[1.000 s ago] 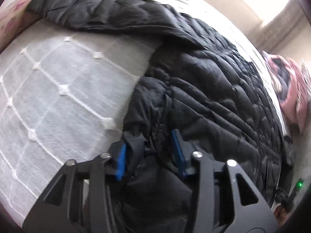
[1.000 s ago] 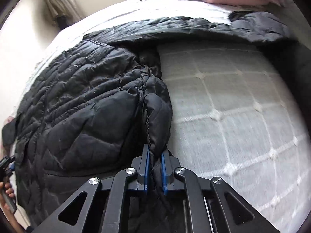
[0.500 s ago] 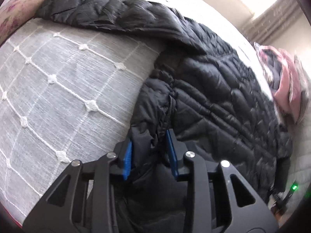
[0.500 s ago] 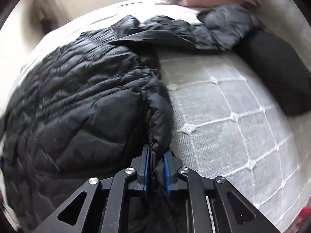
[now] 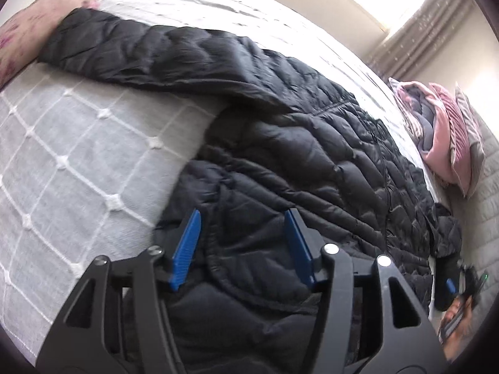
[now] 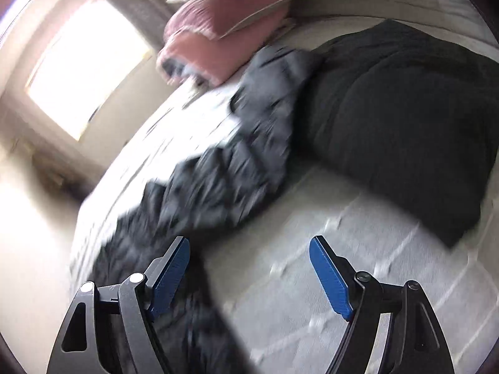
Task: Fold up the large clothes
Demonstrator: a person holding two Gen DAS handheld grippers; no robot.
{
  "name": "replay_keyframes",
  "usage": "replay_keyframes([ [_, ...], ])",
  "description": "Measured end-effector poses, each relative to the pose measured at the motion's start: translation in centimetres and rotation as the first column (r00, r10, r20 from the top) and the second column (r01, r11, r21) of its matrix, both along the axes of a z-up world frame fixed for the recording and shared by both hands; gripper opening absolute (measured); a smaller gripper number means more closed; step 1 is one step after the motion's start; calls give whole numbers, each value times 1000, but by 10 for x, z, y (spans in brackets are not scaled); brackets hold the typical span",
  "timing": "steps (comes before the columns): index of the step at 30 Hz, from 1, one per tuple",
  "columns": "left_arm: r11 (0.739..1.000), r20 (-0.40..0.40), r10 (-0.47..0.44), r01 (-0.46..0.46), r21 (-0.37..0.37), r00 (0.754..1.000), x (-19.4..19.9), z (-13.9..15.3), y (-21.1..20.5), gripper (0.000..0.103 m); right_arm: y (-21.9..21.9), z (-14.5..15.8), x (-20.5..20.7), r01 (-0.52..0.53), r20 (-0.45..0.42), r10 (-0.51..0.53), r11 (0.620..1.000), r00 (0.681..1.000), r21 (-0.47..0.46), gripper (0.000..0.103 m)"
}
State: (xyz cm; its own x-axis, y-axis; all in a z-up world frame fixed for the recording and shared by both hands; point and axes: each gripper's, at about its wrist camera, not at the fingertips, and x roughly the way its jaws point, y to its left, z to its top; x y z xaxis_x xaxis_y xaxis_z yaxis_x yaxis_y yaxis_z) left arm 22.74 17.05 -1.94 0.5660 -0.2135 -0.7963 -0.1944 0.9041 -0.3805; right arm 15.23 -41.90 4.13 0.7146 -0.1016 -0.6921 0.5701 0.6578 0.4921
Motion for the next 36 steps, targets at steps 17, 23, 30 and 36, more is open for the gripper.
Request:
replay_keyframes([
  [17, 995, -21, -51, 53, 80, 998, 21, -17, -24, 59, -50, 24, 108, 47, -148, -105, 936, 983, -350, 4],
  [23, 996, -21, -74, 74, 45, 997, 20, -16, -27, 59, -46, 67, 107, 82, -206, -230, 832, 951, -549, 3],
  [30, 996, -8, -76, 77, 47, 997, 20, -12, -16, 59, -23, 83, 107, 91, -139, -204, 819, 969, -567, 3],
  [36, 998, -4, -52, 52, 43, 999, 21, -4, -2, 59, 55, 141, 122, 41, 11, -44, 760, 999, -649, 3],
])
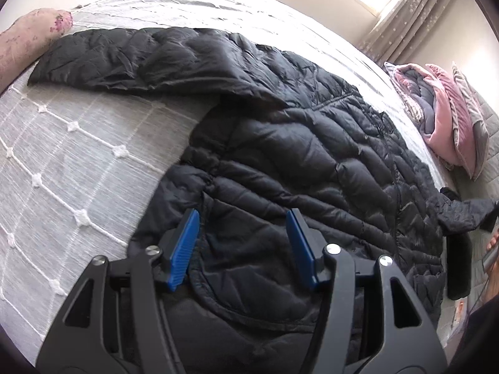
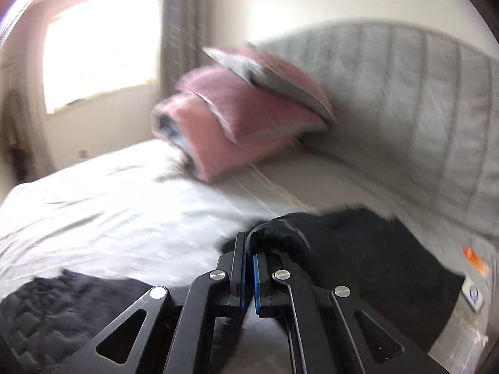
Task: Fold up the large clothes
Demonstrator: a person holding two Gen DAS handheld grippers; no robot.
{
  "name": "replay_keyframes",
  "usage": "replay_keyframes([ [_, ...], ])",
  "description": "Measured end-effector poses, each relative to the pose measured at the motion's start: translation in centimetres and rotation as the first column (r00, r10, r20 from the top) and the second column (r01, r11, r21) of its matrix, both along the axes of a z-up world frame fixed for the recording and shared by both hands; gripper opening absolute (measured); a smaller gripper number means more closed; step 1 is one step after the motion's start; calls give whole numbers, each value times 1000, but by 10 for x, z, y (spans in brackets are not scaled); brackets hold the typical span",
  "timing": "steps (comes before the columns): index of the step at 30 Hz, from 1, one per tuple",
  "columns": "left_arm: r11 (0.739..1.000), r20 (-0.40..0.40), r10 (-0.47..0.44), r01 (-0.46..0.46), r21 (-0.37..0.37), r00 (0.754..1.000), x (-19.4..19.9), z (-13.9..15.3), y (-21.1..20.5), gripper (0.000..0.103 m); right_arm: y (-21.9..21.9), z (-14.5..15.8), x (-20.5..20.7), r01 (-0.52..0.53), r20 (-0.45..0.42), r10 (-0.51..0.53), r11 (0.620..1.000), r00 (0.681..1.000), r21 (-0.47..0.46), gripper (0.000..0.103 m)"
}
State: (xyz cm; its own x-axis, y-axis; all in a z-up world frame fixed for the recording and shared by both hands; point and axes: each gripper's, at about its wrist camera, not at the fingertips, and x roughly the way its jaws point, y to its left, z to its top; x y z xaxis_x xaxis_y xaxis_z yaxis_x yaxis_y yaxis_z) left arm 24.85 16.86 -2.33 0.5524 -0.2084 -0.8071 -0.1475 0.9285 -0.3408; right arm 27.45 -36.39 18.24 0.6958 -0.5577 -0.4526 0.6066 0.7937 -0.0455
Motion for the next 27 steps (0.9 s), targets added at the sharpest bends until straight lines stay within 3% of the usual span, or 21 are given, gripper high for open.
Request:
replay_keyframes([
  [4, 996, 12, 73, -72, -44, 997, 0, 5, 27, 60, 92, 26, 22, -190, 19, 193, 976, 981, -105, 3],
  [7, 991, -2, 104, -104, -80, 995, 1, 3, 41, 60, 179, 20, 42, -370, -20, 371, 918, 929, -145, 3],
  [10, 988, -13, 108, -109, -111, 994, 2, 2, 46, 60, 264, -26, 63, -522, -165, 497, 834, 852, -181, 3],
  [12, 986, -10, 115, -116, -118, 993, 1, 3, 50, 60, 311, -81, 77, -582, -311, 514, 791, 799, -188, 3],
  [14, 984, -12, 120, -120, -129, 993, 0, 3, 54, 60, 333, -127, 88, -607, -409, 513, 782, 754, -139, 3],
  [16, 981, -16, 122, -123, -149, 992, -1, 3, 57, 60, 343, -175, 98, -618, -529, 497, 784, 688, -67, 4],
  [18, 979, -17, 127, -128, -162, 992, -2, 3, 61, 60, 347, -201, 100, -618, -602, 468, 784, 647, -56, 8],
  [20, 977, -21, 120, -122, -172, 992, -1, 4, 63, 60, 345, -198, 98, -618, -594, 471, 784, 653, -58, 10],
  [23, 976, -24, 112, -114, -183, 993, -1, 4, 61, 60, 335, -183, 100, -592, -536, 523, 804, 663, 52, 12],
  [27, 977, -21, 106, -108, -184, 994, -1, 6, 58, 60, 325, -175, 108, -578, -474, 571, 802, 671, 148, 15],
])
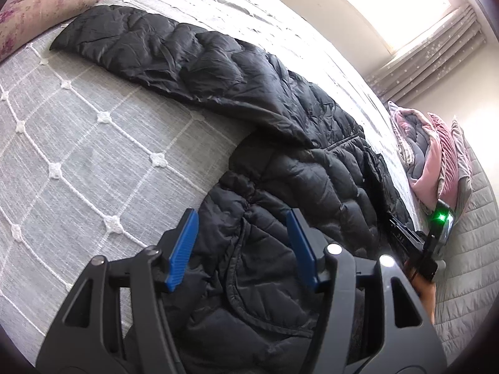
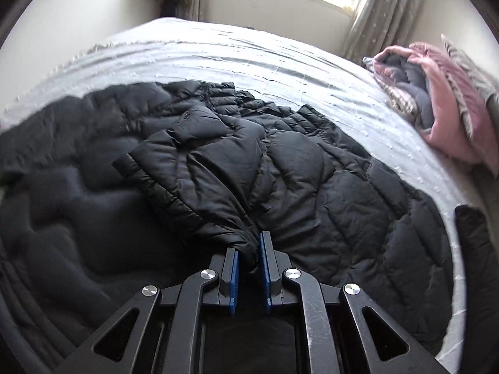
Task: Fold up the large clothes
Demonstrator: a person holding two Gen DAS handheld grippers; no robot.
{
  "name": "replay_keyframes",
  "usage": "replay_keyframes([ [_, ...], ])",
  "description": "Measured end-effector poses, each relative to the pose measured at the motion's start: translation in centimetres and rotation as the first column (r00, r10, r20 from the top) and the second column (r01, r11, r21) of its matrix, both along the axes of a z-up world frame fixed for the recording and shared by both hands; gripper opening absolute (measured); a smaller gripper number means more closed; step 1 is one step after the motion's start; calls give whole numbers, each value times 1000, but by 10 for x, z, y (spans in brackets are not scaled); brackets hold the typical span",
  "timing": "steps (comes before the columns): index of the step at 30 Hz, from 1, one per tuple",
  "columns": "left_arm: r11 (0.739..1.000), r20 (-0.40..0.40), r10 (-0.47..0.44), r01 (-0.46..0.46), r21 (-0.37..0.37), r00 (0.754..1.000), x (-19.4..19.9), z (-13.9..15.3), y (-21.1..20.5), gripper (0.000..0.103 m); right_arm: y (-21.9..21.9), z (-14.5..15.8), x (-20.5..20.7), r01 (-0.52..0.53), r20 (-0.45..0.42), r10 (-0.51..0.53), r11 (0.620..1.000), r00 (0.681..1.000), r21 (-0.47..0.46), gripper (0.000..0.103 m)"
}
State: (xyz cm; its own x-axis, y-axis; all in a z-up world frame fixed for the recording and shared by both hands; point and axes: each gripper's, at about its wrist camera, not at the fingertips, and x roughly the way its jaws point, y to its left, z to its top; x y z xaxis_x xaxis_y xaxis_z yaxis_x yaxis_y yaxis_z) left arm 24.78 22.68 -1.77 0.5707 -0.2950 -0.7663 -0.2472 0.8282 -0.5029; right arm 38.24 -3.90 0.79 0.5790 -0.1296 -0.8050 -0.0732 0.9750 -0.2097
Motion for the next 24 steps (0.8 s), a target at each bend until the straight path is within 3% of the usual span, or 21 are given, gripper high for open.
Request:
replay_keyframes([
  [5, 1000, -6, 15, -15, -15, 1000, -1, -2, 5, 60, 7, -14, 2, 27, -28, -24, 996, 999, 82, 15],
  [8, 999, -11, 27, -27, -19, 1000, -2, -3, 10, 61, 10, -13, -8, 52, -46, -43, 975, 998, 214, 15],
  [12, 999, -11, 34, -34, -30, 999, -3, -3, 13, 61, 4, 12, -29, 58, -37, -50, 956, 998, 289, 16],
  [14, 999, -12, 33, -34, -35, 999, -3, -3, 14, 61, -5, 25, -44, 59, -24, -54, 945, 998, 323, 21],
  [15, 999, -13, 34, -35, -37, 999, -2, -4, 15, 61, -12, 30, -54, 70, -22, -66, 935, 998, 349, 30],
  [18, 998, -14, 41, -42, -50, 999, -4, -4, 19, 61, -32, 43, -82, 90, 5, -101, 901, 995, 424, 88],
  [21, 998, -10, 45, -46, -46, 999, -4, -3, 18, 63, -42, 47, -95, 79, 31, -105, 884, 994, 462, 90],
  [24, 999, -7, 30, -30, -45, 1000, -5, -4, 16, 63, -29, 35, -87, 101, -30, -97, 913, 995, 395, 88],
])
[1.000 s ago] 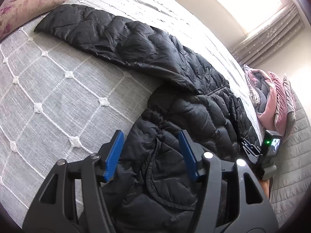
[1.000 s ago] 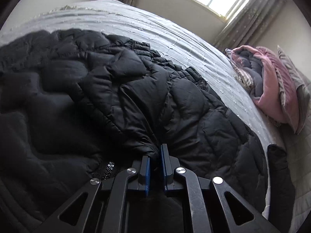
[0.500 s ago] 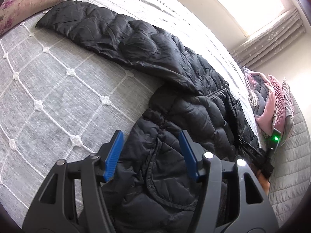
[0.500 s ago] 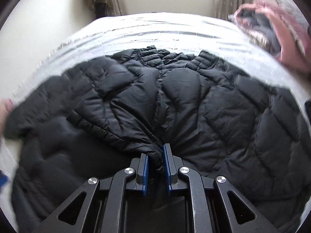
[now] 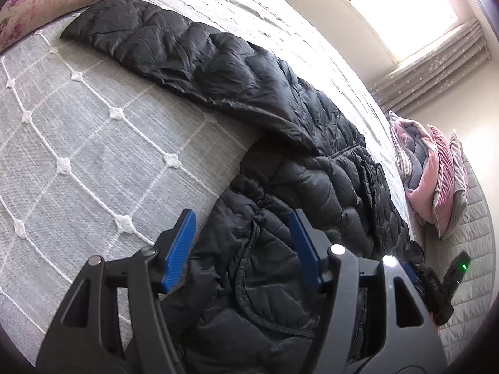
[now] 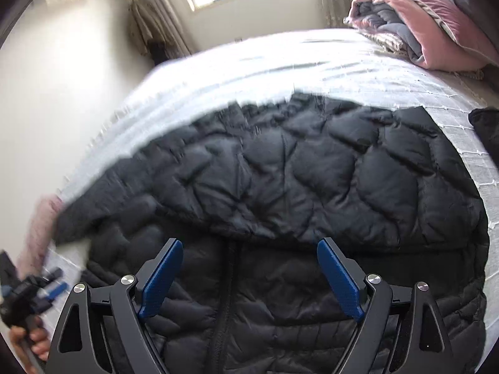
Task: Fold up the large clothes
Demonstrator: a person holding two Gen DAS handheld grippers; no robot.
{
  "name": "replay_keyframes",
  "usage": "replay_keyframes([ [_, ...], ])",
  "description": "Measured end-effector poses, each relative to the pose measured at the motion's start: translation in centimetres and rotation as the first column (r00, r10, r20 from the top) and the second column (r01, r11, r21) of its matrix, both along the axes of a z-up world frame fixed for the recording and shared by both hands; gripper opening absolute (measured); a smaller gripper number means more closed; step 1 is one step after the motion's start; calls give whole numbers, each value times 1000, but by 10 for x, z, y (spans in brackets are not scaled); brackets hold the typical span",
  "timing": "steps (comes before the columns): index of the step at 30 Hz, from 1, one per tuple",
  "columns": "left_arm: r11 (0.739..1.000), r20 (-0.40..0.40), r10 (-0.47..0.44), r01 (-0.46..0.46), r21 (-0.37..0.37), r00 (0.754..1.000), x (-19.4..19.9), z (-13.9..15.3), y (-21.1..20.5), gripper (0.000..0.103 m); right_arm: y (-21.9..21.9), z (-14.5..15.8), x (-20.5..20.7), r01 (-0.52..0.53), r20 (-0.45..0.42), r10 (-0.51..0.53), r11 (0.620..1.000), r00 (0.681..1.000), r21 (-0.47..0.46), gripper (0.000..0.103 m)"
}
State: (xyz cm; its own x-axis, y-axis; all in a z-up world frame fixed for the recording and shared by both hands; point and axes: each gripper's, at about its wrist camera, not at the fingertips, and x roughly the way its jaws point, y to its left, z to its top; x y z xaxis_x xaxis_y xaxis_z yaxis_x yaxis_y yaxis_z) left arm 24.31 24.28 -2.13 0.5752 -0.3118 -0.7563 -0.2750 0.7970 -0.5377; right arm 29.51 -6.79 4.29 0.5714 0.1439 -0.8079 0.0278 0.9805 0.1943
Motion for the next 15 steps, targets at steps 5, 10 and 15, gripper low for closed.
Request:
replay_keyframes([
  [5, 997, -2, 74, -74, -22, 997, -2, -2, 32, 64, 21, 9, -31, -55, -24, 59, 989, 998, 139, 85],
  [10, 968, -73, 246, -249, -31, 967, -1, -16, 91, 68, 28, 16, -104, -144, -54, 153, 980, 987, 138, 86],
  [15, 934, -108, 338, -348, -84, 935, 5, -26, 127, 68, -2, 2, -129, -44, -18, 49, 975, 999, 219, 86],
])
